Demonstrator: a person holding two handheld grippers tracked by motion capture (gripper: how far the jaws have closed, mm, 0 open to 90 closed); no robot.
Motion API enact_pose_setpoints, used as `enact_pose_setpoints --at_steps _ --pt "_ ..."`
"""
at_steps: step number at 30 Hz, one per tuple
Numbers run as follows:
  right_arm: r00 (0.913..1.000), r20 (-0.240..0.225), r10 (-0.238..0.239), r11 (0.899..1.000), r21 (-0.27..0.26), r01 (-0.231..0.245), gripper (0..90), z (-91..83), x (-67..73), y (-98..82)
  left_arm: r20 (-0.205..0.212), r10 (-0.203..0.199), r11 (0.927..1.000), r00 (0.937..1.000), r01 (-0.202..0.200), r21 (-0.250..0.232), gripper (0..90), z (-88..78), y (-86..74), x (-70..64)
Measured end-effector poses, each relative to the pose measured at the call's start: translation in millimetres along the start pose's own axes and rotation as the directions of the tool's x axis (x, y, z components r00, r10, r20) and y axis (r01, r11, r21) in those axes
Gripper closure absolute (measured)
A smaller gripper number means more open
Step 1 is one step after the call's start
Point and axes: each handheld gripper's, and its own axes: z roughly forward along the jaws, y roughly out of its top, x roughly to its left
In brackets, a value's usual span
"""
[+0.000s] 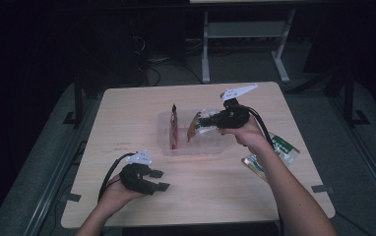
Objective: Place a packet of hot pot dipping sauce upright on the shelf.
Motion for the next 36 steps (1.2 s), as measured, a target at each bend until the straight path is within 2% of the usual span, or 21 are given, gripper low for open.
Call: enact_pose_setpoints --at_steps 18,36 --pt "1.0000 -0.007 0.005 0.999 0.049 -0.004 89.5 22.0 -1.6 -3.3 0.002 0.003 0.9999 1.0000 -0.003 0.013 42.7 0.7 -0.2 0.5" --pt "0.9994 0.000 0.036 0.997 0.063 -0.036 89.3 38.4 -10.2 -7.5 0.007 0.006 0.9996 1.0000 -0.006 0.026 42.7 3.0 -0.7 1.1"
